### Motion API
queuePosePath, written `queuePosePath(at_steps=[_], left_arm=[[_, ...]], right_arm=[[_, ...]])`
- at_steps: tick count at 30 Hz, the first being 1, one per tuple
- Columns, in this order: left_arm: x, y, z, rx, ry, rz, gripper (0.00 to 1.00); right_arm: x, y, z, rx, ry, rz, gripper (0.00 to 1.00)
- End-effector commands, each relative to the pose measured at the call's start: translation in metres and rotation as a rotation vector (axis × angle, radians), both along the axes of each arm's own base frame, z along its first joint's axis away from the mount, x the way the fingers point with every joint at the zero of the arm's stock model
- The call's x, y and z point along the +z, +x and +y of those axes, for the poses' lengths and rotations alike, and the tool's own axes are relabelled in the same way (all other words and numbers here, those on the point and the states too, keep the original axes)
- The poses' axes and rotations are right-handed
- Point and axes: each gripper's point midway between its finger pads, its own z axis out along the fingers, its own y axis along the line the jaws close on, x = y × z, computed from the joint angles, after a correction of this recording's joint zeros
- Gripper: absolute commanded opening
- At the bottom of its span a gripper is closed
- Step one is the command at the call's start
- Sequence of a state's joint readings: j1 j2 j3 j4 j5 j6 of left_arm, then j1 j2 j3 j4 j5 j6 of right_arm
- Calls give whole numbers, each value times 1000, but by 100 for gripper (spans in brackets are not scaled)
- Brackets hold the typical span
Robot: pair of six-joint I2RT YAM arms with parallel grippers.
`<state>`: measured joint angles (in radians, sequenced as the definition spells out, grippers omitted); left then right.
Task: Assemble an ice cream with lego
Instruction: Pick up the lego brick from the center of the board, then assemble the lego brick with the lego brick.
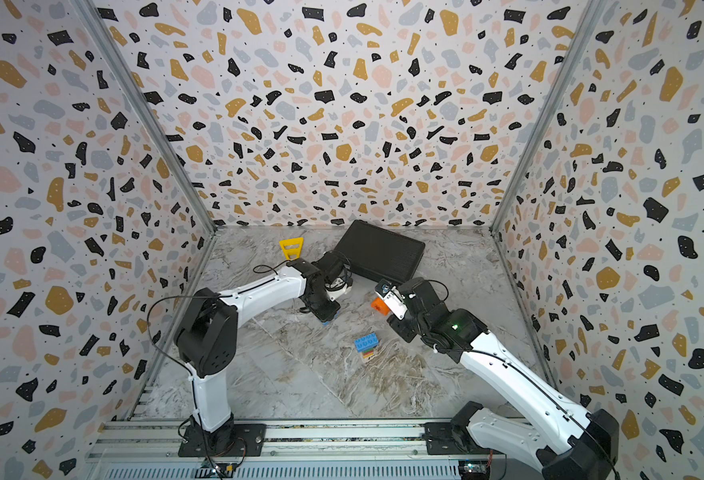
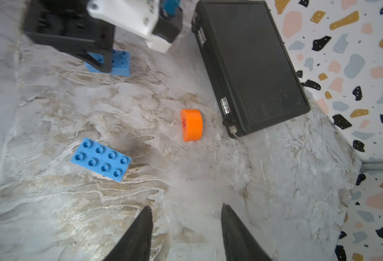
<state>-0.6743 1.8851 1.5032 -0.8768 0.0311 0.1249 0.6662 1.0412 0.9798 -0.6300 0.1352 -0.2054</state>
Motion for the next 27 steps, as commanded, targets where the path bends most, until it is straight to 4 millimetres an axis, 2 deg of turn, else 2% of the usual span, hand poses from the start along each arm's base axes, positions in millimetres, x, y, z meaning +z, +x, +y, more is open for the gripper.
queuePosePath(at_steps=[1, 5, 12, 20, 27], left_arm=[[35, -25, -2, -45, -9, -42, 18], [50, -50, -10, -112, -7, -43, 18], [58, -82, -43, -259, 14, -41, 18], [65, -87, -71, -340, 24, -60, 18], [58, -87, -80, -321, 31, -36, 19]], right_arm=[[13, 9, -18, -109, 55, 12, 52], [11, 21, -45, -232, 82, 34, 52], [4, 31, -77, -366, 111, 70, 52], [-4, 37, -96, -448, 120, 94, 52], [-9, 41, -105, -484, 125, 105, 52]])
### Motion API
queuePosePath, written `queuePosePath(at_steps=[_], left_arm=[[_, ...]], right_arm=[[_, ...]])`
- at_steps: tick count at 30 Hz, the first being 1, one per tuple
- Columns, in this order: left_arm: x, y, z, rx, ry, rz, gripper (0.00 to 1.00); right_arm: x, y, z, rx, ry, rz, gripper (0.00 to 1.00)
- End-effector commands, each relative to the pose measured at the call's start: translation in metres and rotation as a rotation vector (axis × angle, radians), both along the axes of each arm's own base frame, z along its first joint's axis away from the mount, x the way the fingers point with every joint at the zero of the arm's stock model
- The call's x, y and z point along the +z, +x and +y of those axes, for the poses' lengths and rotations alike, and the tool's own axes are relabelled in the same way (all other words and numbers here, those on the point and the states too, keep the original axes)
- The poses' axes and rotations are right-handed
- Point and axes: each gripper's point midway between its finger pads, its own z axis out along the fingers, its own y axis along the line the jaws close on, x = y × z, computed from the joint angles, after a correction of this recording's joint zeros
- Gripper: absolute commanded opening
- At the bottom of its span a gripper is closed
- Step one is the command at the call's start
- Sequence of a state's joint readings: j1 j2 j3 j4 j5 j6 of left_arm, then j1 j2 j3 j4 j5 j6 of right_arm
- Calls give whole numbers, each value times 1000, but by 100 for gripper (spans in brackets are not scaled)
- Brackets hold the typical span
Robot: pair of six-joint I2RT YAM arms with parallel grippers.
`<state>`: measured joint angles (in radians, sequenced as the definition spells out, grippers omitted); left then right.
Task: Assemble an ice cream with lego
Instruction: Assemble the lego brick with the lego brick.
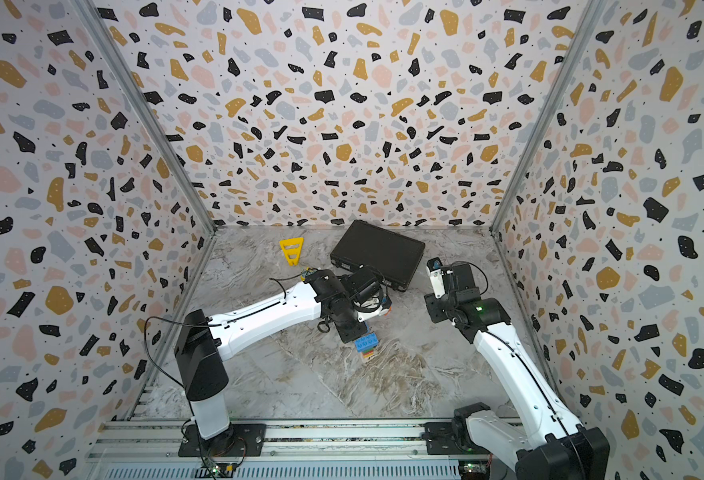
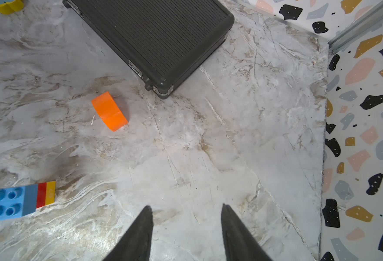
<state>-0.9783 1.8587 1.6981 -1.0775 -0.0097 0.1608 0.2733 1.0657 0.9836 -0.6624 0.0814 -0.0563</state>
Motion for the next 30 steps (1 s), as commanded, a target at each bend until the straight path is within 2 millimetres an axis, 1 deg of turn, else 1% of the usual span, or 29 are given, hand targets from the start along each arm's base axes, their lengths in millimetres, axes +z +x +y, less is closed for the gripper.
queuePosePath(at_steps=[1, 6, 12, 30], left_arm=[[-2, -2, -4, 16, 14, 16, 19], [-13, -6, -14, 21, 21, 38, 19], [-20, -11, -24, 6, 18, 58, 19], [-32, -11, -32, -17, 0, 62, 19]], right_arm=[[2, 0, -4, -24, 18, 7, 52], [2, 2, -11, -48, 28, 8, 52], [-1, 3, -13, -57, 42, 17, 52], [-5, 4, -10, -50, 62, 30, 52]])
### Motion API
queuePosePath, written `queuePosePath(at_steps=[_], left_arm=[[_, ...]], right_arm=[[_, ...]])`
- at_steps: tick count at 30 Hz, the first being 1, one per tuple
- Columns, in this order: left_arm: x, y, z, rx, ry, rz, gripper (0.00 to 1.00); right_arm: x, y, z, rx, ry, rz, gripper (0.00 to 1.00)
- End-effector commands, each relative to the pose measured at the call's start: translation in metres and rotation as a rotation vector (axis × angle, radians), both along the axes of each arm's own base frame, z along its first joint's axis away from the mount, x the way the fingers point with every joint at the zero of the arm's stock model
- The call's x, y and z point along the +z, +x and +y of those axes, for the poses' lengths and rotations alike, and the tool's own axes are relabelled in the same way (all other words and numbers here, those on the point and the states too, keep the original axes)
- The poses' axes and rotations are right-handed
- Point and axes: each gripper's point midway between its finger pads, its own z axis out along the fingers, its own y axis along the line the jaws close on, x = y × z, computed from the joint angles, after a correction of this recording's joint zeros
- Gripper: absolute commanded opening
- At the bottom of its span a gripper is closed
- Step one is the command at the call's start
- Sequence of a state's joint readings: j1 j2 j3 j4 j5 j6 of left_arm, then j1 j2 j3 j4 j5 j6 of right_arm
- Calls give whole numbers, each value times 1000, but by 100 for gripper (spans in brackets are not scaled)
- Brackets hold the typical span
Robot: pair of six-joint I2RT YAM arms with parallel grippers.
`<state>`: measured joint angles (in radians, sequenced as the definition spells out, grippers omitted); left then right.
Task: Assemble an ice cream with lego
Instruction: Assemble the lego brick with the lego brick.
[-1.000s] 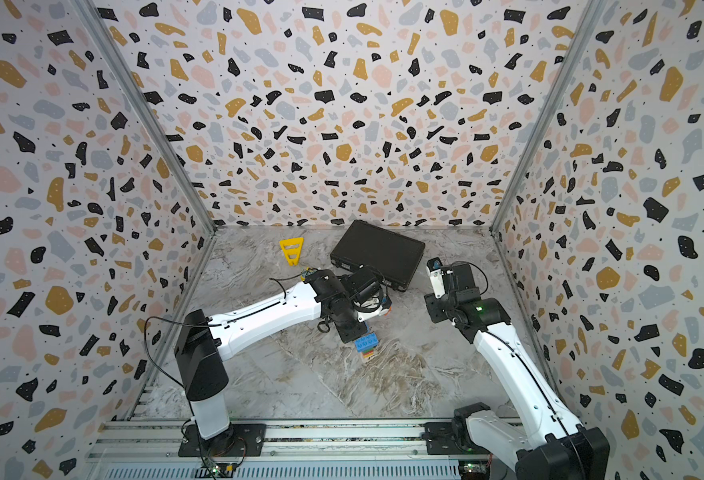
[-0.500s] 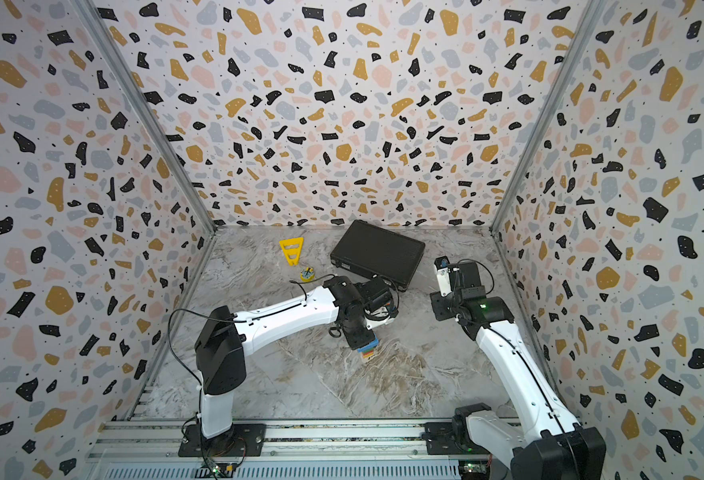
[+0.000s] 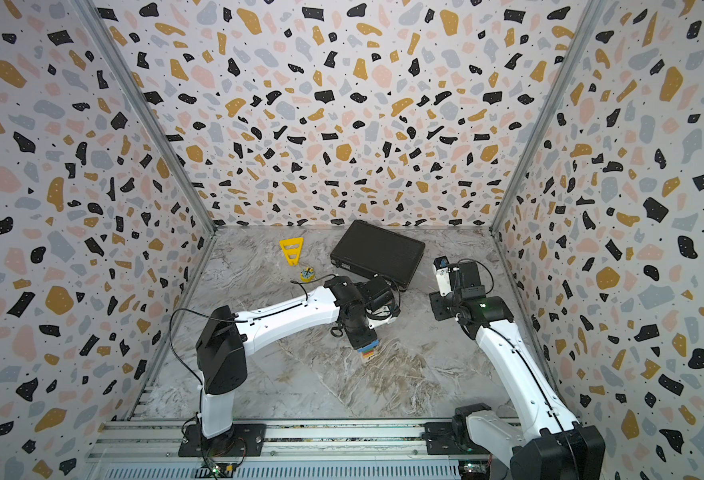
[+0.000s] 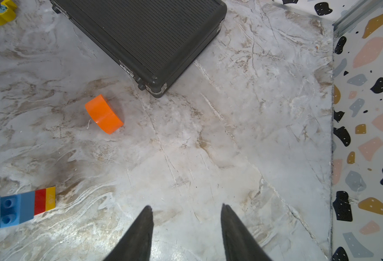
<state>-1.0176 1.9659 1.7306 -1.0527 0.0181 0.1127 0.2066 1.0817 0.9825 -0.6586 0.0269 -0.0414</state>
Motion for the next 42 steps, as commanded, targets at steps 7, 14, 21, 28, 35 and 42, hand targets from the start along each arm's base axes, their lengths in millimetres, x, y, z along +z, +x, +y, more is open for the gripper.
queuePosePath(at_steps=[7, 14, 21, 28, 35, 42], left_arm=[[-7, 0, -7, -27, -4, 4, 19], [-12, 1, -5, -33, 19, -1, 19], [-18, 1, -5, -40, 36, 12, 19], [-27, -3, -2, -47, 65, 38, 19], [-35, -5, 7, -52, 116, 57, 19], [-48, -11, 14, -57, 160, 98, 19]], right_arm=[[0, -1, 1, -5, 20, 4, 51], [0, -1, 2, -2, 23, 5, 51], [-1, -1, 3, 2, 28, 5, 52], [-1, 0, 4, 4, 34, 6, 52], [-1, 0, 5, 8, 43, 4, 52], [-2, 0, 6, 11, 48, 7, 52]])
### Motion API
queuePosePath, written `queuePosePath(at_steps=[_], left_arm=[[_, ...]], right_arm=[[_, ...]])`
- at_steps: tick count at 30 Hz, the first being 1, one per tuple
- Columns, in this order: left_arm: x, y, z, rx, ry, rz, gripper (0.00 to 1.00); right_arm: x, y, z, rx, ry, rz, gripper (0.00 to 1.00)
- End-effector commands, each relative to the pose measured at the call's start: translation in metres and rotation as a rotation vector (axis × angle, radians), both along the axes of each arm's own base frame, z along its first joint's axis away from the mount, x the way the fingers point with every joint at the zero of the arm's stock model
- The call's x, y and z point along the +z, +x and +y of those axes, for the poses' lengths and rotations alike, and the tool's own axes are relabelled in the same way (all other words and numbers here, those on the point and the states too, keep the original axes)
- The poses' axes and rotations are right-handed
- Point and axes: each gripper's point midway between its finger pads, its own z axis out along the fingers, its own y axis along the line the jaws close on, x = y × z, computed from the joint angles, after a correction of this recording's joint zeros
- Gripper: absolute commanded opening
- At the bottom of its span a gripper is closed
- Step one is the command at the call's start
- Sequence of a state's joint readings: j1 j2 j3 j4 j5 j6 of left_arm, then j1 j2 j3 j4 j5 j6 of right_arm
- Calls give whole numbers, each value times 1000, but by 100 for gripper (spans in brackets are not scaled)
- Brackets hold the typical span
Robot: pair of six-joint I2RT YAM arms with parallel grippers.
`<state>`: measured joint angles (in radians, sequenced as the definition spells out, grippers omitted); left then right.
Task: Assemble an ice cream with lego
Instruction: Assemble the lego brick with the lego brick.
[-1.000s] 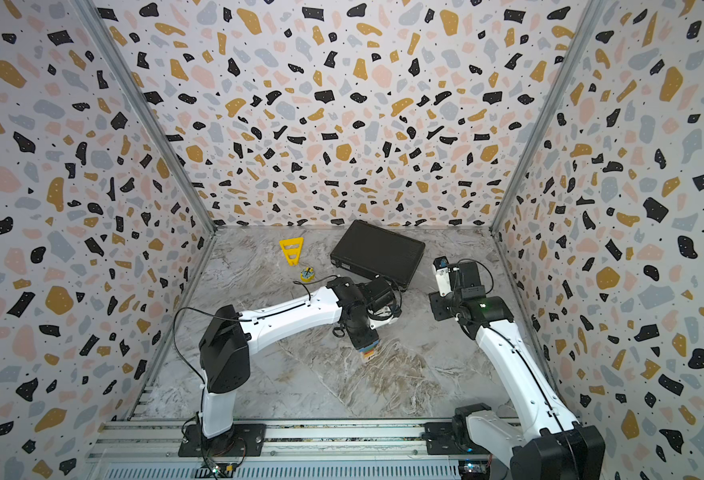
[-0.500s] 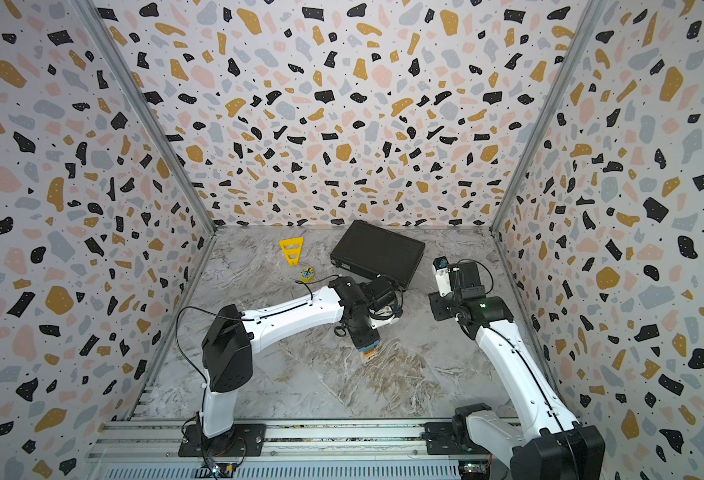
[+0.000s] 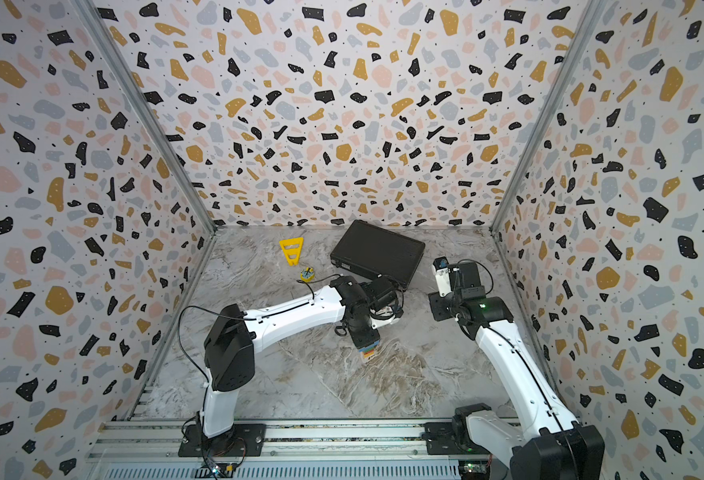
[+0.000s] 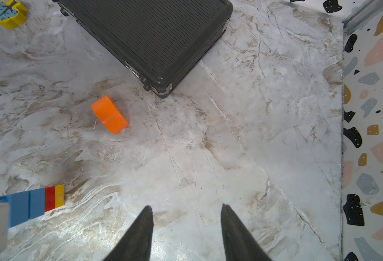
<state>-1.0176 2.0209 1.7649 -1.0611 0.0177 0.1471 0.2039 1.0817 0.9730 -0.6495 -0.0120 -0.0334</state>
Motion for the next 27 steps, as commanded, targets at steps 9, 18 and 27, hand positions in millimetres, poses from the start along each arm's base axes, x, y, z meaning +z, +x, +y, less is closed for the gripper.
queuePosePath(at_steps=[9, 18, 27], left_arm=[[-54, -21, 28, -20, 181, 122, 18], [-74, -28, 38, -15, 229, 157, 18], [-78, -28, 48, -10, 268, 148, 21]], right_arm=[[0, 1, 2, -3, 21, -3, 52], [0, 1, 2, -1, 23, -3, 52], [1, 1, 3, 2, 28, -4, 52]])
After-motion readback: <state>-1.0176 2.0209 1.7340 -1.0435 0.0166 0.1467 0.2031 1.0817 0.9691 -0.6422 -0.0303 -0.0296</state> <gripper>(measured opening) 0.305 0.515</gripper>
